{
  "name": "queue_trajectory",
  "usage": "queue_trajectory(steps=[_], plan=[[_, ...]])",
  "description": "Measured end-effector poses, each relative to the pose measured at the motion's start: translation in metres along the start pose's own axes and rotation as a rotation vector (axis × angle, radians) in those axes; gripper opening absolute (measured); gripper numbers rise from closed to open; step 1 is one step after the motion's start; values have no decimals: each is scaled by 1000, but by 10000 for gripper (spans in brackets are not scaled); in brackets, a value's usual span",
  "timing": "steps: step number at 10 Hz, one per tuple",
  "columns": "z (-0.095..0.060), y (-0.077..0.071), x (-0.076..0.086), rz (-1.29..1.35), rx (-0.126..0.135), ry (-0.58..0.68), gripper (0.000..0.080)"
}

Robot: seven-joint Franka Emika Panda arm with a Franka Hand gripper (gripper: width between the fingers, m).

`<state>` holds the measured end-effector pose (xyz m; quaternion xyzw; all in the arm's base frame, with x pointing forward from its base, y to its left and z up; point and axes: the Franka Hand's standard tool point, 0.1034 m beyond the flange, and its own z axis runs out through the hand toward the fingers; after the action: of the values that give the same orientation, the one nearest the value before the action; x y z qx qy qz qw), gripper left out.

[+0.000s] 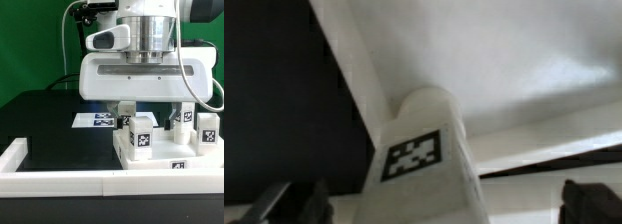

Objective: Assemble square table

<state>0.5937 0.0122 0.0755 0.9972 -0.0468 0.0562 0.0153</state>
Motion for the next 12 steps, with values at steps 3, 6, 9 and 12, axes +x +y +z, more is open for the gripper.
queue_trajectory(steps=[3, 6, 9, 12], plan=[[0, 4, 2, -151, -15, 9, 481], [0, 4, 2, -132, -15, 9, 291], [0, 5, 3, -73, -13, 12, 291], [1, 7, 5, 285, -9, 41, 291]])
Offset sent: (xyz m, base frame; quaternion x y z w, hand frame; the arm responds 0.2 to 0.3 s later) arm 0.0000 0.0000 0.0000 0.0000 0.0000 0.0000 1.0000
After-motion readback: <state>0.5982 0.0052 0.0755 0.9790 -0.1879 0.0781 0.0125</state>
